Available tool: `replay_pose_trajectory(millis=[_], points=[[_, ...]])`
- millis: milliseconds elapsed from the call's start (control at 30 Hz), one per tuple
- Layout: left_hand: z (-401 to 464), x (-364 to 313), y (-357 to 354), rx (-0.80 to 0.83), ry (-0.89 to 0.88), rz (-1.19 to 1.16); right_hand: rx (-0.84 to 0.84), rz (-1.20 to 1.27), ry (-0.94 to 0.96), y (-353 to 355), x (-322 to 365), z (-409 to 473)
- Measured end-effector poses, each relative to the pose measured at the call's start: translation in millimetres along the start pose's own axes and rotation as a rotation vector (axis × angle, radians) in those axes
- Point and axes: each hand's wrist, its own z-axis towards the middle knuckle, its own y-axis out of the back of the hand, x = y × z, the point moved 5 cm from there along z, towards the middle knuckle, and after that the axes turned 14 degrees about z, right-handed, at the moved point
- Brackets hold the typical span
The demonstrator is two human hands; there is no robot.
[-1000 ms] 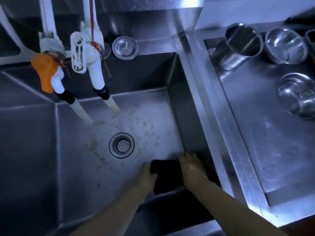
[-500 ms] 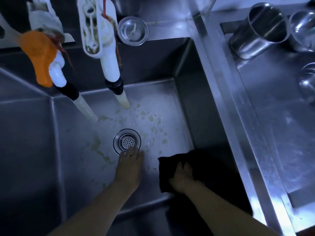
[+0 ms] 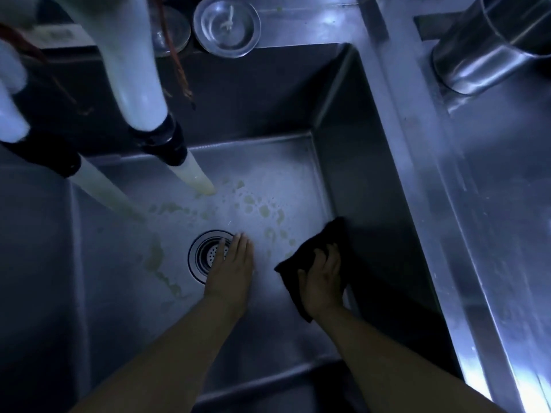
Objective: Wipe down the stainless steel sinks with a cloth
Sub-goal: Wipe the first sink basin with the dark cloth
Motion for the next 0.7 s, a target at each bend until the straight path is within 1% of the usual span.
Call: replay_pose_trajectory(millis=[100, 233, 333, 533, 700], points=[[7, -5, -3, 0.017, 0.018, 0.000, -0.010, -0.177, 0.087, -6, 9, 31], [12, -9, 1, -0.017, 0.014, -0.036, -0.101, -0.352, 0.223, -10, 35, 66], [15, -8, 1, -0.037, 0.036, -0.114, -0.137, -0.385, 0.268, -11, 55, 93], [19, -7, -13, -0.015, 0.034, -0.138, -0.185, -0.427, 0.381, -11, 98, 152], [21, -5, -22, 0.006, 0.031, -0.175, -0.170, -0.526, 0.500, -13, 123, 186]])
